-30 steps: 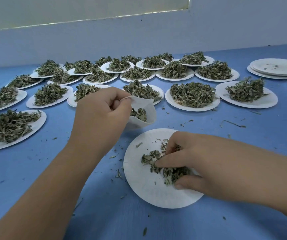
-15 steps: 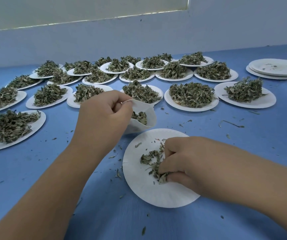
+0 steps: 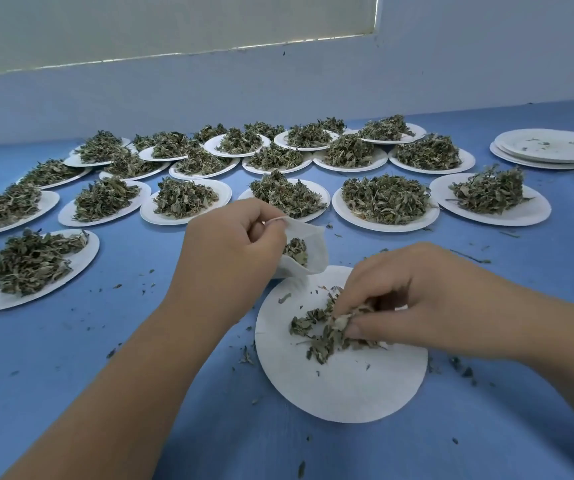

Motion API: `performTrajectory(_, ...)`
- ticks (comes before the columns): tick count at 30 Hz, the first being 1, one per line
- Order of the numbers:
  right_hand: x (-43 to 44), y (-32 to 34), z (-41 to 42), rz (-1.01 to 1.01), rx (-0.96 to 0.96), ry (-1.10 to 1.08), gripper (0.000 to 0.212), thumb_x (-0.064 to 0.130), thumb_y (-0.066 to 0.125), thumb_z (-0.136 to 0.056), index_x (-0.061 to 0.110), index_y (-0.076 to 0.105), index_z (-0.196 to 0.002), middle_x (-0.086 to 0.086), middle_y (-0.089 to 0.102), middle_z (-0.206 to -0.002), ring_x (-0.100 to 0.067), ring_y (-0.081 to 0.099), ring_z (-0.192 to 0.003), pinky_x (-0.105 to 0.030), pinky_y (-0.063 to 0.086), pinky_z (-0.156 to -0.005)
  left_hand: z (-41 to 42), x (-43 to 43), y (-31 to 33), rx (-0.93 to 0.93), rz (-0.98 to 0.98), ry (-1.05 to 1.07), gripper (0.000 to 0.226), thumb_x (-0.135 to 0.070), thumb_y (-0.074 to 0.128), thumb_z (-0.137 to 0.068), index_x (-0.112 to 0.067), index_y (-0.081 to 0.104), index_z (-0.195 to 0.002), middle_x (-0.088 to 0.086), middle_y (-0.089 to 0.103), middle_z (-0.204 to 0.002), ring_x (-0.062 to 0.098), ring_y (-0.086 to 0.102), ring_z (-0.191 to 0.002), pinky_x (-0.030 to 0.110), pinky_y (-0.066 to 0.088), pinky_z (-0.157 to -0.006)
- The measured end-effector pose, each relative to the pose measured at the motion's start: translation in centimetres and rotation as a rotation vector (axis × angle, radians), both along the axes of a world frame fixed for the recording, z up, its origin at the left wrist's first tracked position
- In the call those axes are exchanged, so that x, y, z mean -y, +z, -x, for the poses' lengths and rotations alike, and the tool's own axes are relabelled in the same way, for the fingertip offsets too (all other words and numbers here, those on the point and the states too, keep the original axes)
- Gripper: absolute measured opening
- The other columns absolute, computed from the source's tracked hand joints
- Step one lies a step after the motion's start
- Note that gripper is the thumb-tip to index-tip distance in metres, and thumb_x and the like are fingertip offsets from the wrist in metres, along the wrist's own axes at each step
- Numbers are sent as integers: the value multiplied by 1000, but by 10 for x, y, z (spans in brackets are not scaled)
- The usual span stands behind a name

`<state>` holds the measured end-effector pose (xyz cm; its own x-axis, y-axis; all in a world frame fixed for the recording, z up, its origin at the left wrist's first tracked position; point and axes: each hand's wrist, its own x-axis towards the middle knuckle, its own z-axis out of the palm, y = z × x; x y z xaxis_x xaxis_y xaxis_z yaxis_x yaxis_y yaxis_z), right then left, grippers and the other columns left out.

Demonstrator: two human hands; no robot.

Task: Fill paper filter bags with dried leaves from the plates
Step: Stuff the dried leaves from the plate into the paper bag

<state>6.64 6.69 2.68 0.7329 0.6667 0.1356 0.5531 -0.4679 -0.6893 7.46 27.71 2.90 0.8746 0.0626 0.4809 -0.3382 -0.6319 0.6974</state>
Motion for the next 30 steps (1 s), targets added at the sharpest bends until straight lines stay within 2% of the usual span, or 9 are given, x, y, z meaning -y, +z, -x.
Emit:
performTrajectory(3,3,6,-5,-178,-149,5,9,32,77,-75,35,76,-84,-4,71,-81,-16,64,-63,-34,56,-64,1,1,-1,-5,-10,-13,25,-12,59,-89,-27,67,-71,-1,40,-48,5,37,-45,10,31,-45)
performTrajectory(5,5,9,-6,-279,-178,12,13,31,76,-73,32,77,-85,-9,71,-78,-19,64,-61,-28,55,-61,1,1,-2,-11,-7,-23,26,-11,59,-89,-28,66,-70,-6,39,-47,6,36,-44,9,30,-43)
performTrajectory(9,1,11,-10,-474,-188,-6,15,23,77,-71,25,78,-86,-8,72,-77,-18,64,-62,-22,53,-59,1,2,-3,-22,-15,-23,27,-11,58,-88,-28,66,-69,-10,41,-45,6,36,-42,10,29,-42)
performTrajectory(12,-6,16,-12,-519,-168,-42,15,25,77,-71,25,78,-86,-3,72,-77,-15,63,-63,-22,52,-58,1,2,-3,-17,-19,-18,27,-12,58,-88,-30,66,-68,-9,41,-45,6,37,-44,10,30,-42)
performTrajectory(16,-18,25,-16,-439,-114,-170,15,30,78,-72,27,74,-86,-2,71,-75,-19,64,-61,-23,54,-60,1,1,-1,-16,5,-20,25,-11,58,-87,-27,68,-71,-13,42,-43,5,39,-44,11,32,-42)
performTrajectory(20,-38,30,-14,-246,44,-307,14,24,78,-75,28,66,-80,13,63,-62,-5,60,-54,-23,55,-59,2,0,0,-8,27,-35,24,-11,58,-86,-27,69,-72,-12,42,-42,5,38,-42,12,30,-41)
performTrajectory(24,-56,27,-8,33,277,-478,19,34,76,-77,33,59,-85,16,59,-71,2,56,-64,-18,48,-64,1,1,0,-4,47,-46,22,-10,61,-86,-25,72,-74,-11,41,-42,5,35,-42,13,27,-42)
performTrajectory(27,-63,25,-3,77,352,-509,25,34,74,-80,32,52,-92,16,58,-78,2,53,-65,-16,45,-61,0,2,-1,-4,46,-60,21,-9,61,-87,-22,73,-75,-10,39,-42,7,34,-42,14,28,-43)
performTrajectory(30,-62,25,1,50,403,-518,27,32,74,-79,31,49,-90,15,56,-81,1,50,-65,-13,40,-59,0,2,-1,-10,49,-62,23,-9,59,-85,-23,72,-73,-10,41,-42,6,35,-43,17,30,-43)
